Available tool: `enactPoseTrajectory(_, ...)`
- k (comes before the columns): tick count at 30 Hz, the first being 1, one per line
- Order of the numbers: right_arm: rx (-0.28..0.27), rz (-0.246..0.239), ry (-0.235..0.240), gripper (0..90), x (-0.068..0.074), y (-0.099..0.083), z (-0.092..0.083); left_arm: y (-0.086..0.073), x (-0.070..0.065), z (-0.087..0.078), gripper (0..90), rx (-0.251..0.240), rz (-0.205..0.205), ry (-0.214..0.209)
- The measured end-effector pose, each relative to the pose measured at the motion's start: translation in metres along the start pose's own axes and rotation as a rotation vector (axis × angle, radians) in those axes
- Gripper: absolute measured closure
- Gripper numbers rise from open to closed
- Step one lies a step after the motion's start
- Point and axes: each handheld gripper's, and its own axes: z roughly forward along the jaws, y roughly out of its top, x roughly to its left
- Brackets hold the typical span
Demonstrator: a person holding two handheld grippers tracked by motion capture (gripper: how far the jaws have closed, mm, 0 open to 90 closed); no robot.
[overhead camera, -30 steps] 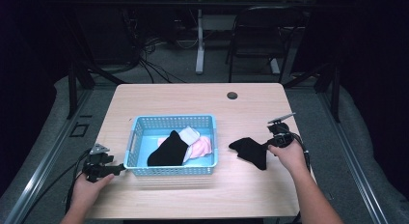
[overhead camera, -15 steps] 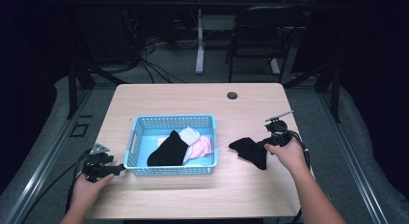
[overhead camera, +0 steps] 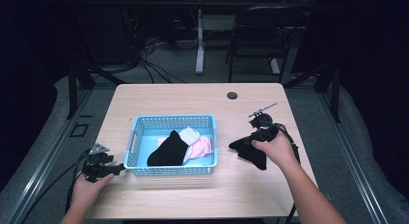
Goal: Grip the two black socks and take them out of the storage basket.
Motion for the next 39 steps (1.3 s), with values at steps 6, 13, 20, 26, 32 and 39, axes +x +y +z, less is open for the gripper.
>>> enactPoseTrajectory(6, -0.032, -0.022, 0.039, 59.9, 0.021, 0.020, -0.005, 0.000, 0.000, -0.001, 30.7, -0.002, 0.002, -0.002)
enactPoseTrajectory(13, -0.036, -0.068, 0.065, 58.9, 0.044, 0.040, 0.000, 0.000, 0.000, -0.001, 30.7, -0.005, 0.001, -0.004)
enactPoseTrajectory(20, -0.012, -0.125, 0.113, 59.5, 0.073, 0.060, 0.012, 0.001, 0.000, -0.001, 30.7, -0.008, -0.002, -0.005)
enactPoseTrajectory(26, 0.022, -0.137, 0.160, 60.4, 0.093, 0.077, 0.031, 0.001, 0.000, -0.001, 30.6, -0.009, -0.002, -0.006)
enactPoseTrajectory(32, 0.052, -0.170, 0.195, 60.0, 0.113, 0.090, 0.061, 0.001, 0.000, -0.002, 30.7, -0.011, -0.002, -0.008)
enactPoseTrajectory(39, 0.085, -0.191, 0.217, 59.6, 0.133, 0.101, 0.095, 0.001, 0.001, -0.002, 30.6, -0.011, -0.001, -0.011)
